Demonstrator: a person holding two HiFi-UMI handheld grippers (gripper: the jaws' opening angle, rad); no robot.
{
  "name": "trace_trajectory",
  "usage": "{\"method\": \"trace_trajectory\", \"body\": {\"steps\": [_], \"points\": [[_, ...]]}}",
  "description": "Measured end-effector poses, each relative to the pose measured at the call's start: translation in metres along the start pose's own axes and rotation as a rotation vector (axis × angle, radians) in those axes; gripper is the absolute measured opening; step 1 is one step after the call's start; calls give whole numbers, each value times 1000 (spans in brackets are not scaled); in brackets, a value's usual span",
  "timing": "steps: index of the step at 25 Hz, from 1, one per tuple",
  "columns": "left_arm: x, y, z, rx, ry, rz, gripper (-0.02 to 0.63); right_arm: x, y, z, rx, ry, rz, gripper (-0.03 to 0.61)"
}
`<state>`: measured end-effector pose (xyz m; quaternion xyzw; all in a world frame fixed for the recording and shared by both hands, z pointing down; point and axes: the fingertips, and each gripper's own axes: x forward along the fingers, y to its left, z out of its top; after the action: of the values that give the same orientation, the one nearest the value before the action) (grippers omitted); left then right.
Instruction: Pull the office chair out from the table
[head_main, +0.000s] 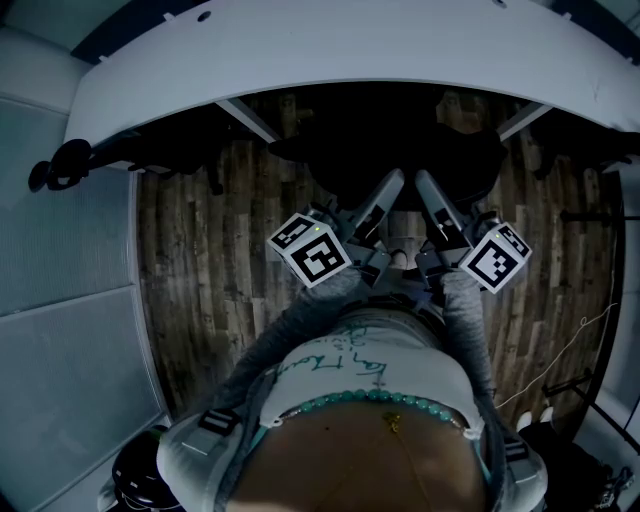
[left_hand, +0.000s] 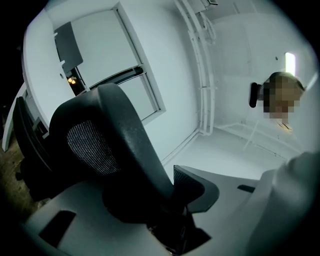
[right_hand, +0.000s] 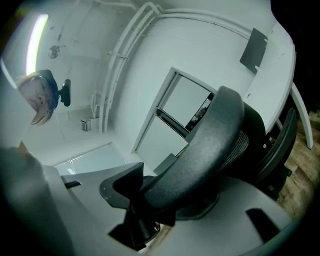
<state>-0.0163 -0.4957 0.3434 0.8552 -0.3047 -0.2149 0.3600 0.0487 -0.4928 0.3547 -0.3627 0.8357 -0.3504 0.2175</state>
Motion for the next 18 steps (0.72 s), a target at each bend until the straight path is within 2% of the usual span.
{"method": "trace_trajectory", "body": {"steps": [6, 18], "points": [[1, -3, -2, 19, -27, 17, 169, -3, 0, 2, -1, 2, 16, 196], [-3, 2, -6, -6, -78, 53, 146, -4, -1, 1, -1, 3, 37, 183]]}}
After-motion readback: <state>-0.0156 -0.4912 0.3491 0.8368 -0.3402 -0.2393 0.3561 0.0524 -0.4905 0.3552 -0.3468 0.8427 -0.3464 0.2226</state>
